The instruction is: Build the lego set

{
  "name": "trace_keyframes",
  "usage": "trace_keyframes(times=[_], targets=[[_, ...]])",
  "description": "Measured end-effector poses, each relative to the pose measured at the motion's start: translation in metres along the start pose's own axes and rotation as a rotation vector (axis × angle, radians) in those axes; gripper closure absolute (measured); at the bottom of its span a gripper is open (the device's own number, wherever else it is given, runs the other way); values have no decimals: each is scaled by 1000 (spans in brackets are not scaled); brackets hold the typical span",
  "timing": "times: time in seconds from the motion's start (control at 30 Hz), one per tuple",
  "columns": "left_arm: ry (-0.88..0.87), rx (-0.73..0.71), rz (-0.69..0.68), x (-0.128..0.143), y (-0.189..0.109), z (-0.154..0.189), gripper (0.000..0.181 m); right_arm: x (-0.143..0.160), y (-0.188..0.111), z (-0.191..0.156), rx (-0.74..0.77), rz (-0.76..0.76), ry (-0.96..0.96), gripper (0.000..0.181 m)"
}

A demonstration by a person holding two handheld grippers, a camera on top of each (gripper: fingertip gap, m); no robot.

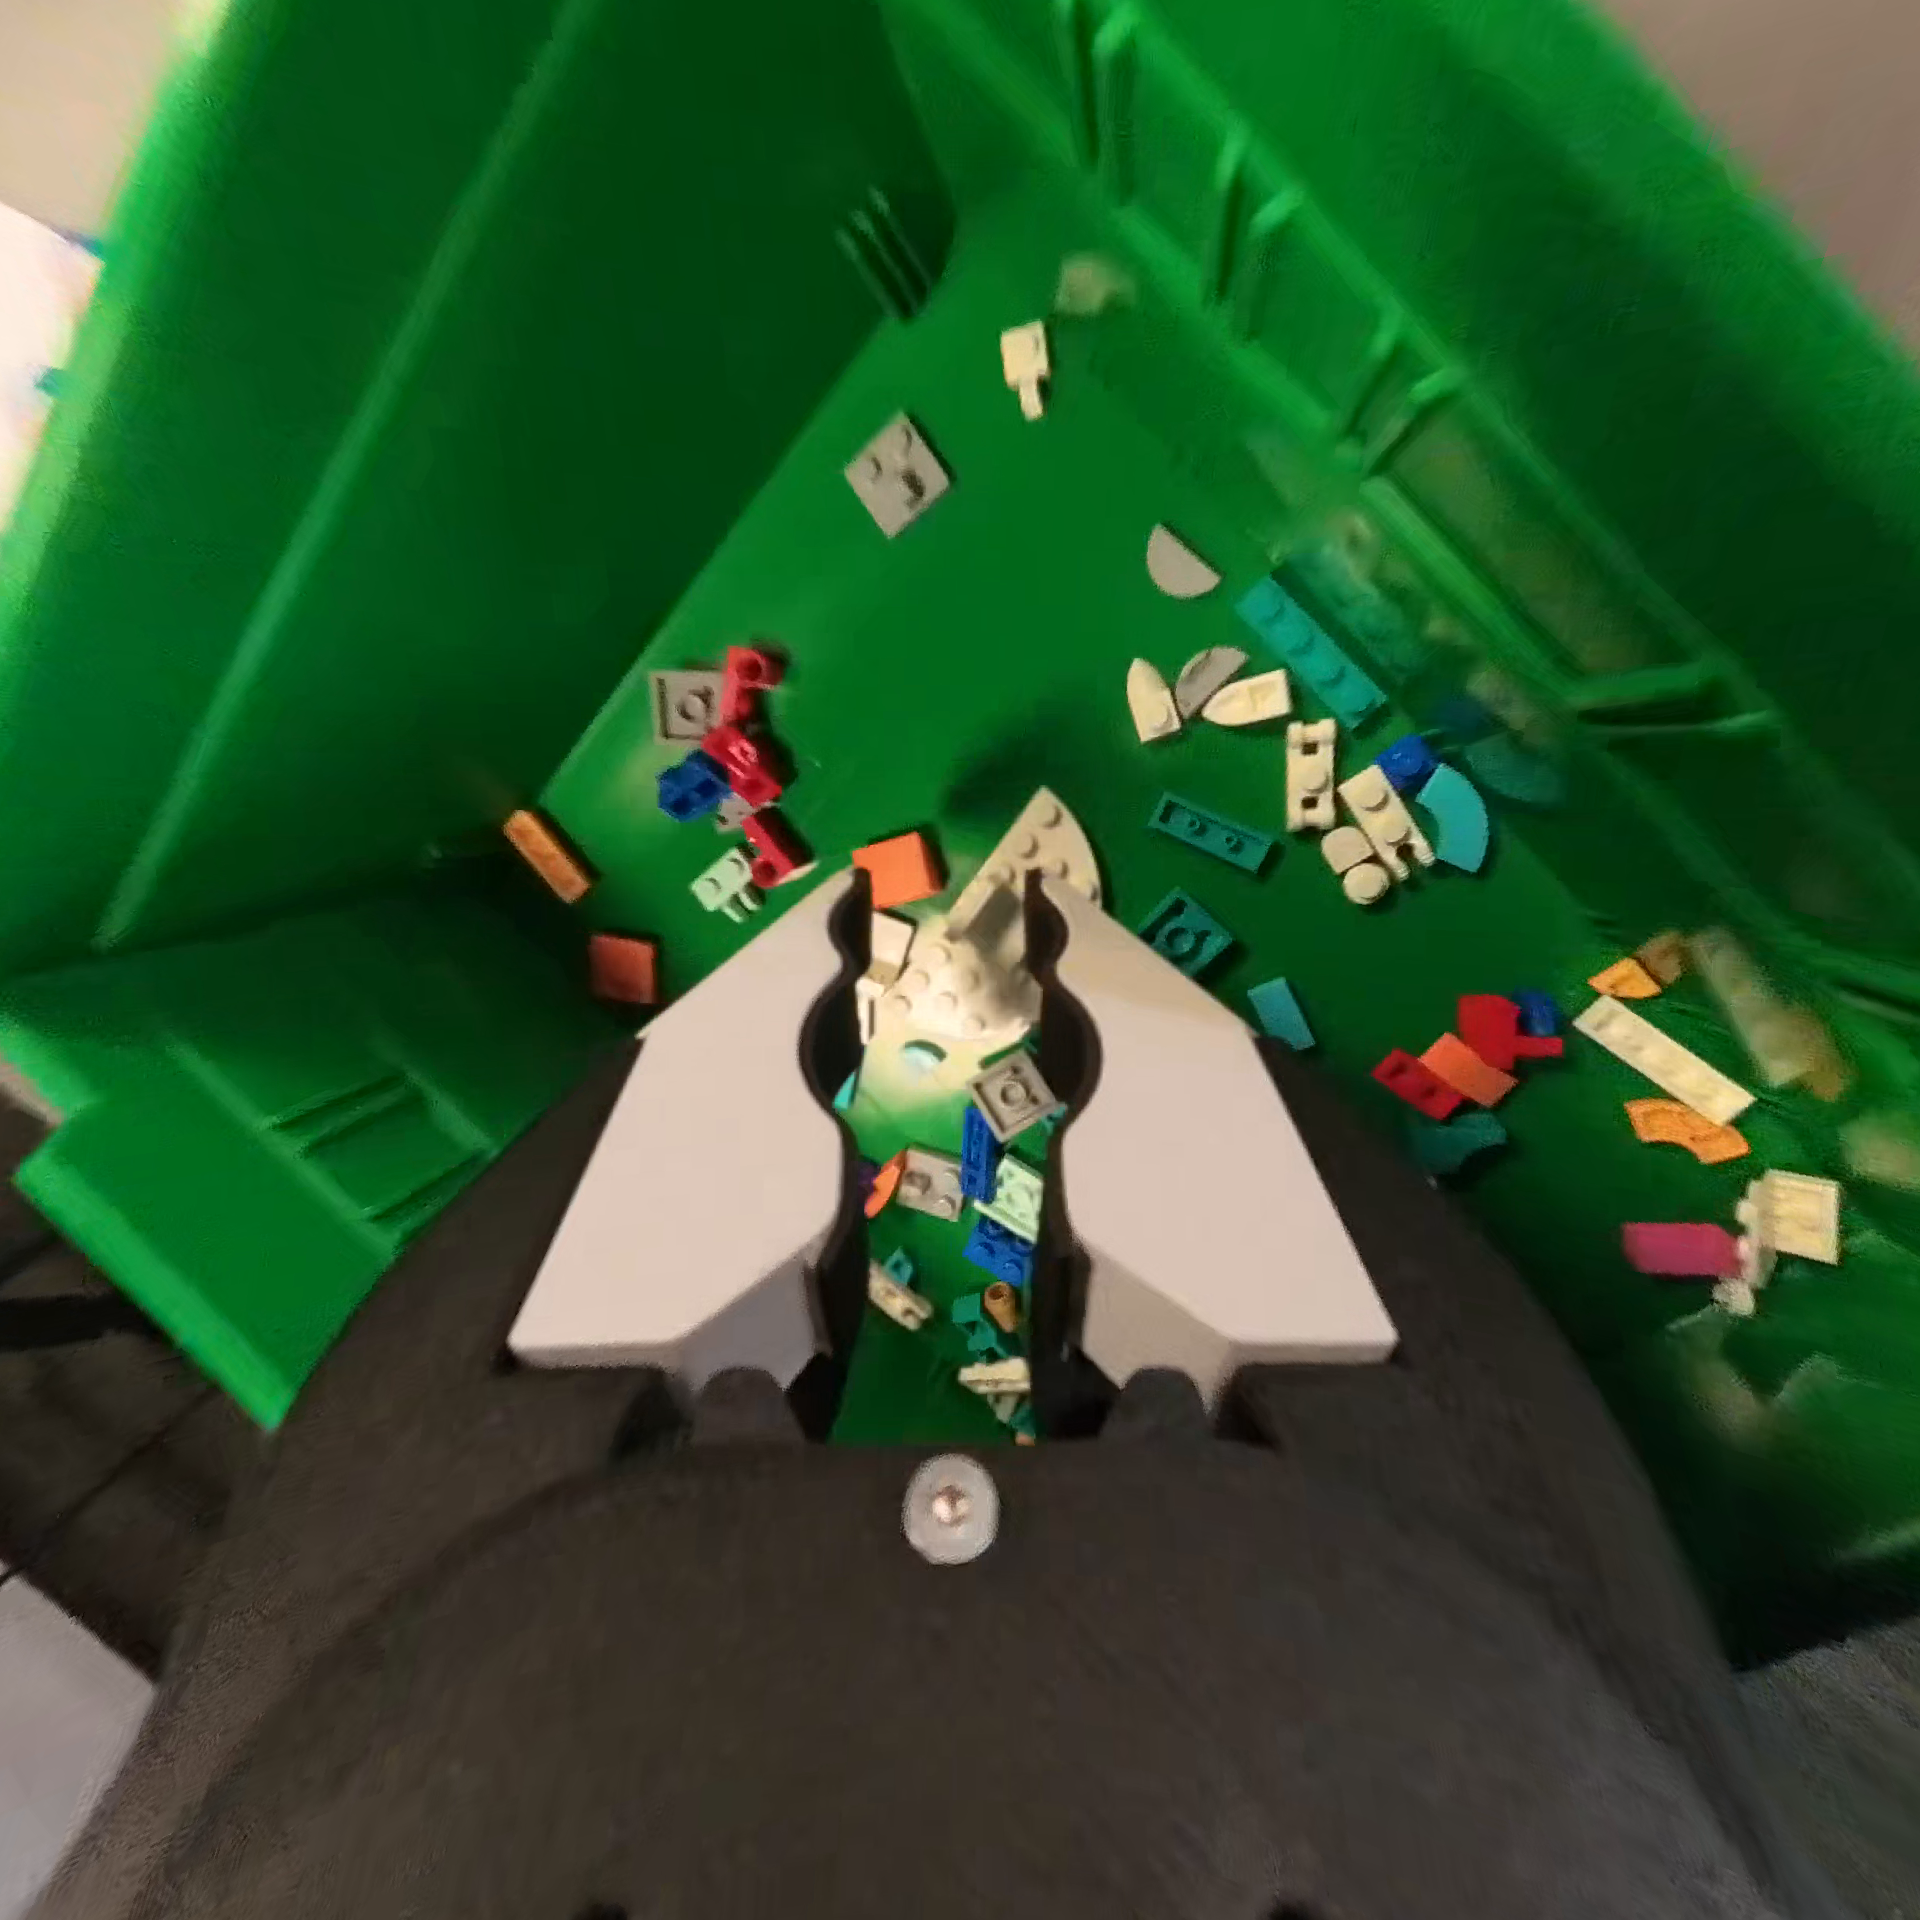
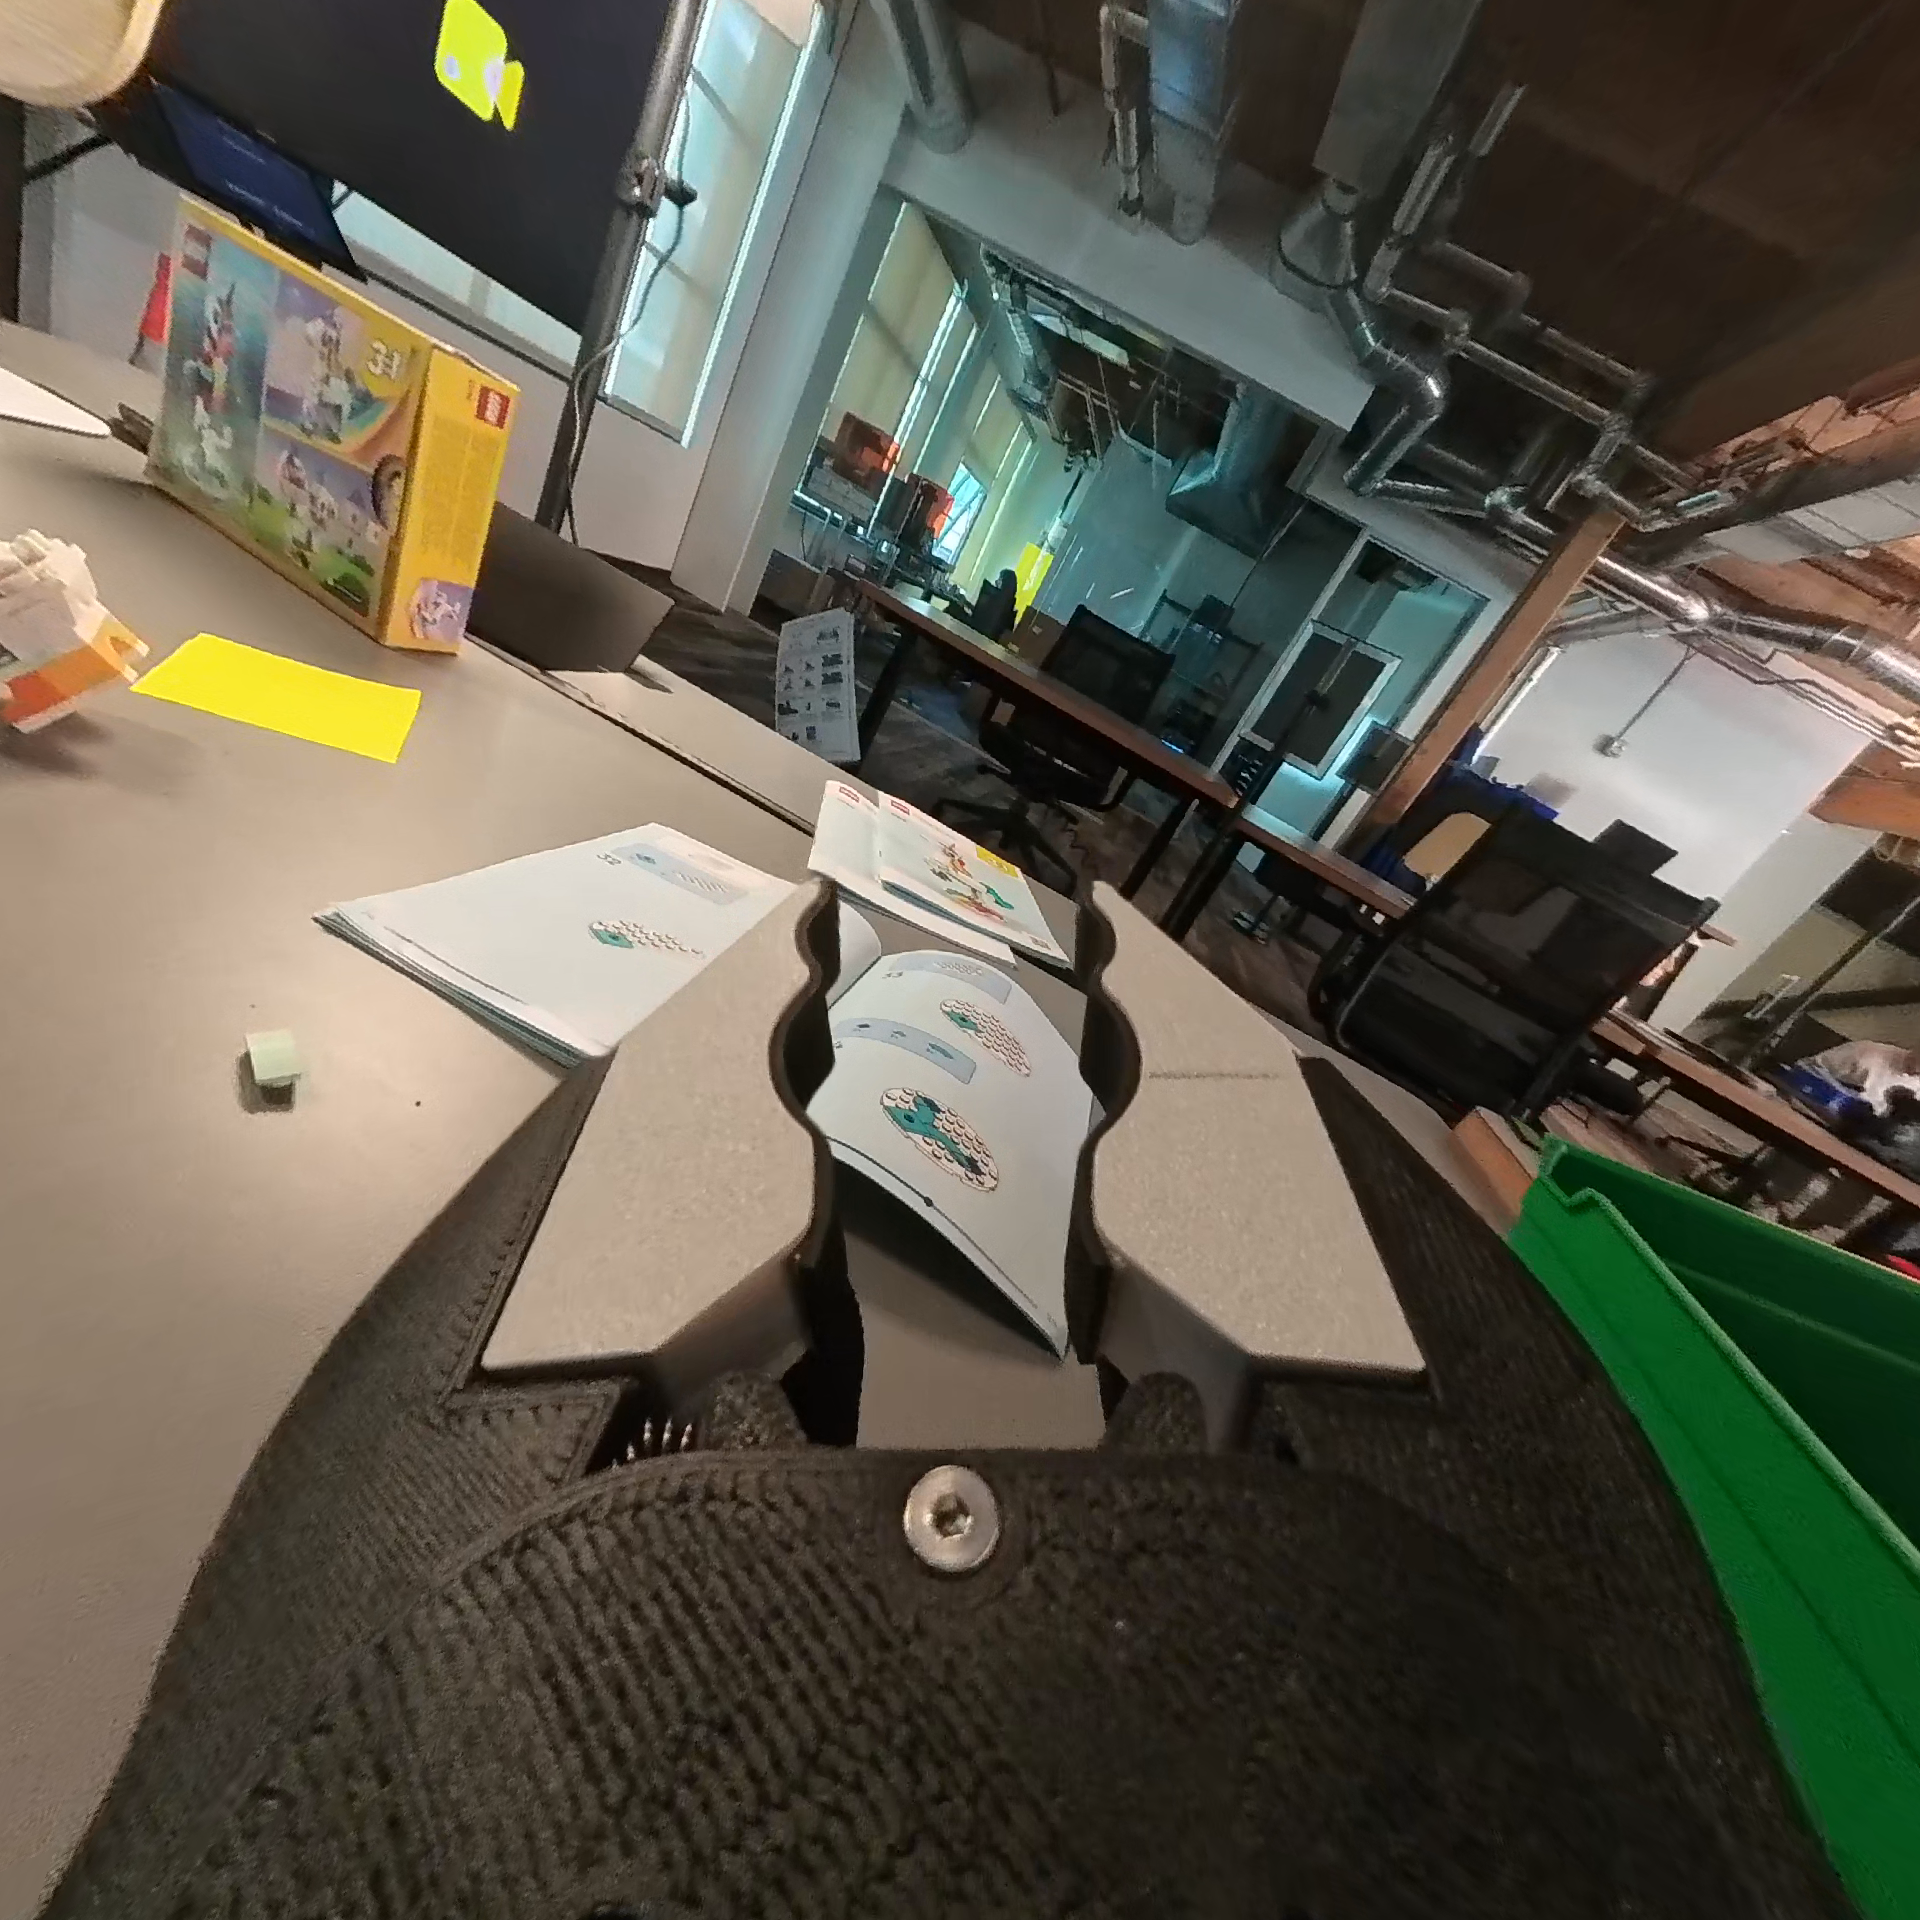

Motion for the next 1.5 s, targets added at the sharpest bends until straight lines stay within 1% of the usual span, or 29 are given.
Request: trace_keyframes(times=[0.03,0.07,0.17,0.2,0.23,0.27,0.33,0.37,0.43,0.5,0.53,0.57,0.63,0.67,0.7,0.83,0.9,1.0,1.03,1.07,1.1,1.17,1.23,1.33,1.43,1.5], targets=[[-9,38,-21,1,5,-2,153,0,1,-1,0,-6,-11,137],[-15,75,-40,2,8,-4,153,1,1,-2,0,-11,-23,137],[-11,136,-62,3,15,-8,168,2,4,-5,-7,-30,-65,137],[3,130,-57,2,15,-10,173,2,5,-7,-12,-37,-80,137],[9,82,-37,0,15,-14,178,2,6,-9,-17,-44,-96,137],[14,37,5,-3,13,-17,178,3,7,-10,-22,-50,-111,138],[-1,-71,129,-11,8,-24,178,3,9,-14,-35,-62,-142,138],[-17,-135,171,-14,6,-28,173,4,10,-16,-41,-68,-158,138],[-22,-157,172,-13,6,-29,162,4,11,-20,-57,-78,-190,139],[-5,-101,152,-9,7,-26,151,4,12,-24,-70,-85,-221,139],[10,-56,168,-8,5,-23,145,5,12,-26,-76,-88,-235,140],[25,29,186,-7,3,-17,153,5,12,-28,-82,-91,-248,140],[19,212,205,-4,0,-8,155,5,13,-30,-91,-96,-270,140],[15,261,198,-4,0,-5,152,5,13,-31,-94,-98,-278,141],[22,281,185,-3,1,-4,151,5,13,-32,-95,-100,-283,141],[89,262,81,-2,13,0,144,6,14,-32,-94,-104,-285,141],[119,232,17,0,20,0,145,6,13,-32,-91,-104,-281,141],[108,258,-12,0,23,1,148,6,13,-31,-91,-104,-278,141],[99,274,-21,0,22,1,158,6,13,-31,-91,-103,-278,141],[88,273,-37,-1,22,0,159,6,13,-32,-92,-103,-279,142],[81,263,-63,-1,22,-1,160,5,13,-32,-93,-102,-278,142],[122,186,-79,-2,19,-2,160,5,13,-32,-95,-96,-276,142],[114,97,-11,-9,7,-6,160,4,12,-32,-97,-88,-269,142],[99,-63,174,-32,-34,-15,161,3,12,-31,-103,-73,-247,142],[156,-210,332,-72,-87,-15,161,0,11,-30,-111,-49,-219,142],[202,-244,424,-109,-119,-7,161,-2,10,-30,-121,-28,-199,142]])
Point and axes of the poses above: each gripper's, where its closed fingertips meet, y out along the fingers, x out of its underside, z = x × y across the jaws, the point moved 9 cm from there along -y, back along the fingers, and after that the axes turned 7 degrees about y, right-handed, at the moved point
